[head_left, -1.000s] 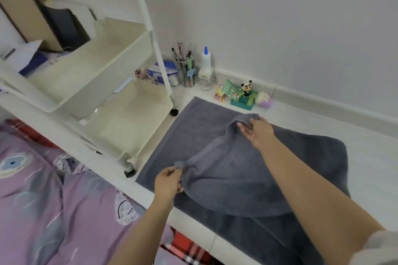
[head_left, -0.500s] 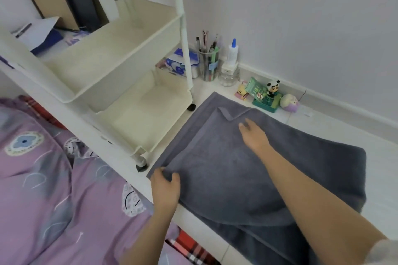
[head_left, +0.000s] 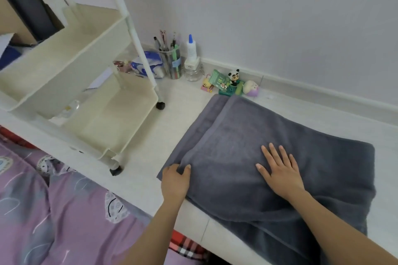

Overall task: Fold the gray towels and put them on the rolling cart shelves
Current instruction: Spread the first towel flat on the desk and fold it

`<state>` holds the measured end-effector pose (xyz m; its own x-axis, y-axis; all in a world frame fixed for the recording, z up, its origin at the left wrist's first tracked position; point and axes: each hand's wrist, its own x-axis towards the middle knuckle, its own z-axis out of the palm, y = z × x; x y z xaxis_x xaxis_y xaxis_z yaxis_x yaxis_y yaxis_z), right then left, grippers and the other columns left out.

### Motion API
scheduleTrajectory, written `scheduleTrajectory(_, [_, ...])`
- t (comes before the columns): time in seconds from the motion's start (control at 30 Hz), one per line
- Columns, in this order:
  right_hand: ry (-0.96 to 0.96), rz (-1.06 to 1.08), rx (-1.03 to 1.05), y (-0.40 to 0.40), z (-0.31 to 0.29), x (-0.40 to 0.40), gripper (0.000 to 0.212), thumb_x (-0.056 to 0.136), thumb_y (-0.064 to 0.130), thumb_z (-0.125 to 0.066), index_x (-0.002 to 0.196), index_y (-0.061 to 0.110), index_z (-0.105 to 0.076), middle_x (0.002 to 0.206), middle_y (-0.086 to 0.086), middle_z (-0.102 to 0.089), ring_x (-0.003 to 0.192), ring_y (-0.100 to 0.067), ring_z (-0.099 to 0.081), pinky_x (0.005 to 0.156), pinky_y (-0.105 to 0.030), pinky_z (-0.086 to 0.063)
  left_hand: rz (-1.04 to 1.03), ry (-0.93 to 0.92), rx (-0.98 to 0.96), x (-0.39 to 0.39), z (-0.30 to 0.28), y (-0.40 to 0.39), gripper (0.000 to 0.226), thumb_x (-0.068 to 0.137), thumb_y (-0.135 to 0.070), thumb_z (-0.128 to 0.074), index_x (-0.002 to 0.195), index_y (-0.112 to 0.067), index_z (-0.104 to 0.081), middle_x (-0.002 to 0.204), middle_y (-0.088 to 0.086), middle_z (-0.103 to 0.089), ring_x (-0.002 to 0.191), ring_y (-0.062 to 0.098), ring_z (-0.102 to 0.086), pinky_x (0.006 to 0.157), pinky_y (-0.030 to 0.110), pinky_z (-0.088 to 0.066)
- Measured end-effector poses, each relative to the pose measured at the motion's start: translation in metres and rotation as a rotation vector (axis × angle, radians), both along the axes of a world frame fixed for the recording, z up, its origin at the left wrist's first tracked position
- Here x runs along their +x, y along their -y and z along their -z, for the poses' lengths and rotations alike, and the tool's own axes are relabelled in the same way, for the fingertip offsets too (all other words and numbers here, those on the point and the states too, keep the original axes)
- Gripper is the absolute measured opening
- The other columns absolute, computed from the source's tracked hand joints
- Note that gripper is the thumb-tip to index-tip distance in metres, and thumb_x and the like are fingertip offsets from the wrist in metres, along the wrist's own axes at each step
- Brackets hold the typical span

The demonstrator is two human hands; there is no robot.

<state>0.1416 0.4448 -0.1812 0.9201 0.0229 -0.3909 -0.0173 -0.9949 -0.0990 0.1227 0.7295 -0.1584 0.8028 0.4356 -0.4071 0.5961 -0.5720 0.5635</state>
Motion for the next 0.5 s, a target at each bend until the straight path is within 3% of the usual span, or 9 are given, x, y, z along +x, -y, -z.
scheduleTrajectory(0.07, [-0.029, 0.041, -0.019, 0.033, -0.002, -0.013, 0.061, 0.092, 0.063, -0.006, 0.135, 0.037, 0.030, 0.154, 0.008, 0.024, 0.144, -0.017, 0.019, 0.117, -0.038, 0.009, 0.105, -0.036, 0.008, -0.003, 0.000, 0.026, 0.037, 0.093, -0.044, -0.050, 0.102, -0.010, -0.061, 0.108, 0.008, -0.061, 0.099, 0.027, -0.059, 0.079, 0.030, -0.045])
scheduleTrajectory(0.17, [-0.088, 0.083, 0.002, 0.084, -0.008, -0.028, 0.064, 0.096, 0.058, -0.018, 0.143, 0.038, 0.021, 0.156, 0.008, 0.018, 0.144, -0.016, 0.017, 0.117, -0.037, 0.007, 0.334, -0.095, 0.019, -0.008, -0.002, 0.068, 0.032, 0.093, -0.045, -0.050, 0.088, -0.014, -0.054, 0.090, 0.002, -0.057, 0.086, 0.021, -0.056, 0.075, 0.029, -0.045])
scheduleTrajectory(0.23, [-0.123, 0.118, 0.023, 0.120, -0.015, -0.037, 0.065, 0.096, 0.056, -0.024, 0.147, 0.037, 0.012, 0.157, 0.009, 0.015, 0.145, -0.017, 0.013, 0.118, -0.038, 0.004, 0.448, -0.177, -0.060, -0.014, -0.004, 0.099, 0.032, 0.092, -0.046, -0.051, 0.092, -0.013, -0.053, 0.093, 0.003, -0.056, 0.085, 0.022, -0.055, 0.074, 0.030, -0.050])
scheduleTrajectory(0.33, [-0.171, 0.159, 0.008, 0.165, -0.020, -0.050, 0.066, 0.097, 0.051, -0.032, 0.148, 0.038, 0.008, 0.157, 0.009, 0.014, 0.146, -0.018, 0.010, 0.118, -0.041, 0.001, 0.442, -0.291, -0.294, -0.024, -0.004, 0.140, 0.037, 0.091, -0.044, -0.055, 0.098, -0.008, -0.056, 0.100, 0.006, -0.056, 0.086, 0.026, -0.059, 0.064, 0.038, -0.060])
scheduleTrajectory(0.5, [-0.223, 0.253, -0.008, 0.209, -0.028, -0.066, 0.069, 0.098, 0.040, -0.040, 0.148, 0.039, 0.007, 0.158, 0.009, 0.014, 0.146, -0.021, 0.009, 0.118, -0.045, -0.005, 0.432, -0.311, -0.348, -0.039, 0.001, 0.191, 0.038, 0.092, -0.041, -0.056, 0.103, -0.005, -0.057, 0.107, 0.008, -0.056, 0.090, 0.027, -0.058, 0.060, 0.035, -0.060])
